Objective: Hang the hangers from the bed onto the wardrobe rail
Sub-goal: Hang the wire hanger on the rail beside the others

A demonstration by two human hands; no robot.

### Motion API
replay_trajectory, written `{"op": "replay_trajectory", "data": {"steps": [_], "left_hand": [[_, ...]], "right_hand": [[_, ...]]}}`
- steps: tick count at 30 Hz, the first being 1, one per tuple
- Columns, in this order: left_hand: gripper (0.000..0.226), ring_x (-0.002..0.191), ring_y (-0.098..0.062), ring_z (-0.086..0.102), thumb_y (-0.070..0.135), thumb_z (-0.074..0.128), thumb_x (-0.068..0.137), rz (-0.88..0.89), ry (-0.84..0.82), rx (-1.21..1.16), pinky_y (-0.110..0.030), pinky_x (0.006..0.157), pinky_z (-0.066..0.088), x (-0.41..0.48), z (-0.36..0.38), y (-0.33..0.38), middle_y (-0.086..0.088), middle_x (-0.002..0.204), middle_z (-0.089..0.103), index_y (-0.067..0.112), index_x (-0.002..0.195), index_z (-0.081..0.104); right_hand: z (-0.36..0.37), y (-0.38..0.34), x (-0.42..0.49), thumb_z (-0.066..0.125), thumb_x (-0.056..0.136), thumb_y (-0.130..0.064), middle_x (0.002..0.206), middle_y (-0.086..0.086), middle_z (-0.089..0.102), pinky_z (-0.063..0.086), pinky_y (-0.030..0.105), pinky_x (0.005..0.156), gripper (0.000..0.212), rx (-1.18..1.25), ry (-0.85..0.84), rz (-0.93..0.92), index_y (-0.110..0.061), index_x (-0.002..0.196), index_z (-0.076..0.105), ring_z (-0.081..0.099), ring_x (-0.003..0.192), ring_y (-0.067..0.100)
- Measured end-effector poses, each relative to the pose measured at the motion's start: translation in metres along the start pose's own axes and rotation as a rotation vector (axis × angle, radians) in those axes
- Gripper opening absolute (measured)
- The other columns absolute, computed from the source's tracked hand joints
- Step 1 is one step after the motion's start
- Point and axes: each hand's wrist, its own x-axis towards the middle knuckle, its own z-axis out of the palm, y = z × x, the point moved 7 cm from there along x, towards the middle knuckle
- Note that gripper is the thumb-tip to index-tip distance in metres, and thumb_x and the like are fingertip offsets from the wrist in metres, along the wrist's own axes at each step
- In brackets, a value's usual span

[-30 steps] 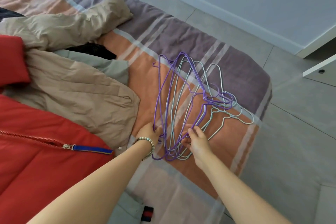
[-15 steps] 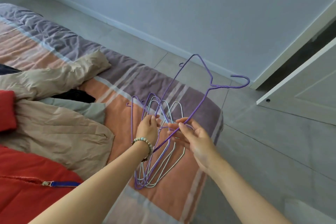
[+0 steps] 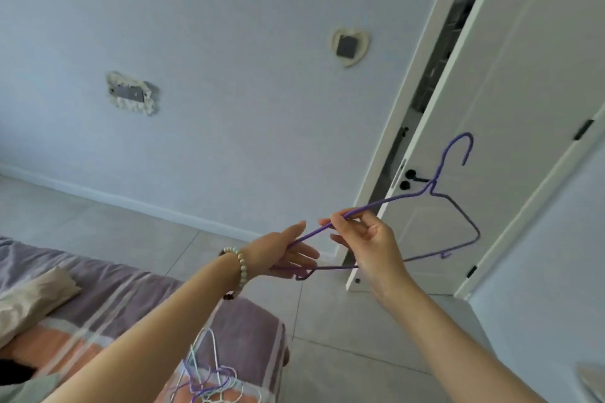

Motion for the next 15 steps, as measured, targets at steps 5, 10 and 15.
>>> {"op": "replay_trajectory", "data": {"steps": [5, 10, 15], "left_hand": [[0.062, 0.085, -0.024, 0.071, 0.048, 0.023, 0.097, 0.311, -0.125, 0.118, -0.028, 0.08, 0.057, -0.041, 0.078, 0.129, -0.004, 0.094, 0.074, 0.011, 0.094, 0.072], [0.059, 0.066, -0.019, 0.071, 0.046, 0.029, 0.095, 0.603, -0.215, 0.15, -0.026, 0.068, 0.059, -0.081, 0.166, 0.223, -0.005, 0.078, 0.075, 0.006, 0.076, 0.069], [0.056, 0.057, -0.016, 0.068, 0.045, 0.032, 0.095, 0.764, -0.341, 0.148, -0.023, 0.058, 0.055, -0.109, 0.264, 0.281, -0.004, 0.066, 0.071, 0.01, 0.064, 0.062]], "right_hand": [[-0.088, -0.116, -0.022, 0.063, 0.087, -0.02, 0.084, 0.0, 0.076, 0.053, 0.014, 0.077, 0.017, -0.069, 0.19, -0.167, -0.004, 0.094, 0.063, 0.07, 0.084, 0.006], [-0.17, -0.208, -0.072, 0.064, 0.085, -0.021, 0.075, -0.005, 0.075, 0.05, 0.009, 0.068, 0.012, -0.126, 0.37, -0.325, -0.01, 0.083, 0.061, 0.069, 0.075, 0.004], [-0.254, -0.263, -0.132, 0.065, 0.085, -0.026, 0.085, 0.0, 0.075, 0.052, 0.014, 0.072, 0.017, -0.167, 0.548, -0.395, -0.01, 0.09, 0.063, 0.069, 0.083, 0.011]]}}
